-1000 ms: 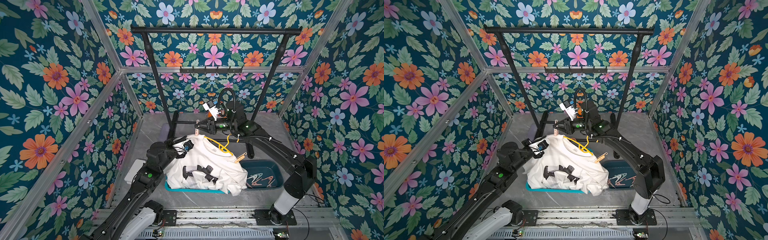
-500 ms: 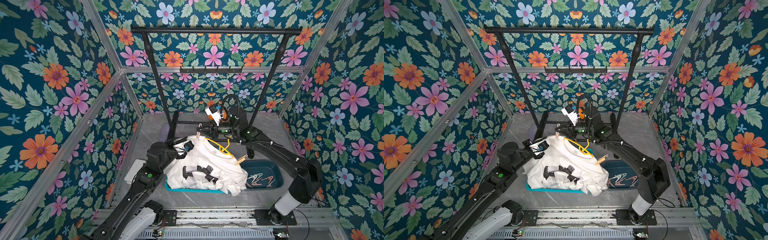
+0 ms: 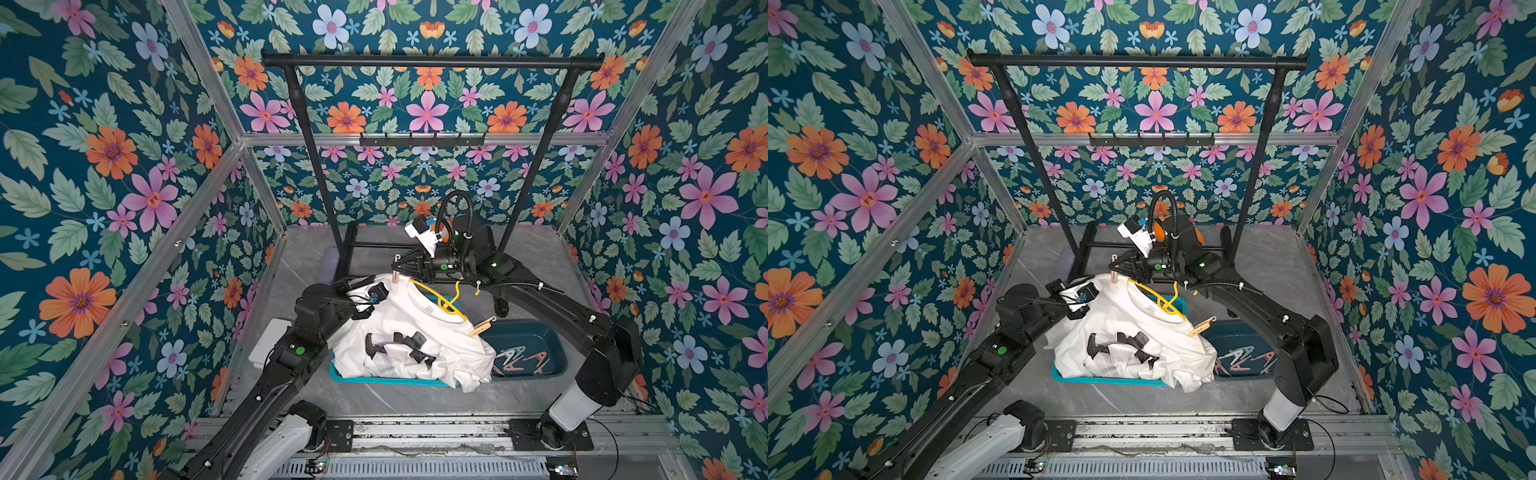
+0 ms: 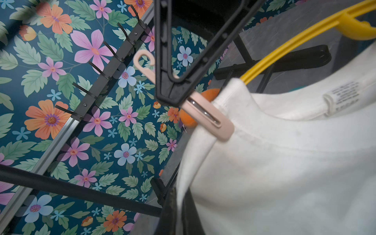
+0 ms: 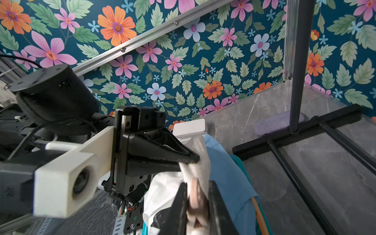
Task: Use clothespins to secure the t-shirt on both sides of the hanger
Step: Clamp the T-shirt on the hanger.
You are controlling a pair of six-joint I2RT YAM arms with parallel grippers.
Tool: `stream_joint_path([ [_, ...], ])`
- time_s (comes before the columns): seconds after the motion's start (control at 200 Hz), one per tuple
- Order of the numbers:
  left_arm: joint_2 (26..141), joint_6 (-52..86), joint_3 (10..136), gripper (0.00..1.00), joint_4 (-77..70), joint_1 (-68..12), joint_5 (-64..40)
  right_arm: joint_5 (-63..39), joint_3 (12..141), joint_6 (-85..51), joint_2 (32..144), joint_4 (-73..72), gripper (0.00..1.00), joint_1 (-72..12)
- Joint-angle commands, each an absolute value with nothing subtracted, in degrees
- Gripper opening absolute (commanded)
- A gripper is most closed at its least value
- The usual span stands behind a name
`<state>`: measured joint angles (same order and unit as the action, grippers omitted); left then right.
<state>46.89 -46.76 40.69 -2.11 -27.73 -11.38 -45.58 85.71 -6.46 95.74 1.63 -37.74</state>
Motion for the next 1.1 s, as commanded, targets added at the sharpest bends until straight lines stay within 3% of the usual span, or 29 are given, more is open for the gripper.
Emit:
stream_joint_path([
  [0.0, 46.8, -45.6, 41.2, 0.0, -9.7, -27.6, -10.2, -48.4, 85.5, -10.0, 96.4, 6.5, 0.0, -38.5],
  [0.255, 46.9, -45.5, 41.2, 0.0, -9.2, -27.6, -10.1, -42.9, 88.4, -5.9, 96.2, 12.2, 0.0, -39.6],
  [0.33, 46.9, -45.5, 41.2, 0.0, -9.0, -27.7, -9.9, -42.0, 89.4, -6.7, 96.0, 11.2, 0.06, -39.6],
  [0.415, 46.9, -45.6, 41.3, 0.0, -9.0, -27.6, -9.8, -40.7, 91.1, -7.1, 96.0, 10.9, 0.22, -39.6],
  [0.515, 47.1, -45.9, 41.2, 0.0, -8.8, -27.6, -9.7, -39.1, 91.4, -7.8, 95.6, 9.2, 0.52, -39.6],
  [0.77, 47.0, -46.2, 41.2, 0.0, -8.3, -27.6, -9.4, -38.6, 93.0, -8.4, 95.7, 8.4, 0.72, -39.6],
  [0.956, 47.1, -45.8, 41.3, 0.0, -8.3, -27.6, -9.4, -35.0, 94.2, -8.4, 94.5, 7.1, 0.79, -39.6],
  [1.031, 47.4, -44.9, 41.6, 0.0, -8.4, -27.6, -8.4, -30.3, 94.9, -10.4, 92.0, 7.1, 0.95, -39.6],
  [1.096, 47.8, -44.0, 42.2, 0.0, -8.1, -27.6, -7.0, -23.7, 96.3, -13.9, 90.1, 8.6, 1.0, -39.6],
])
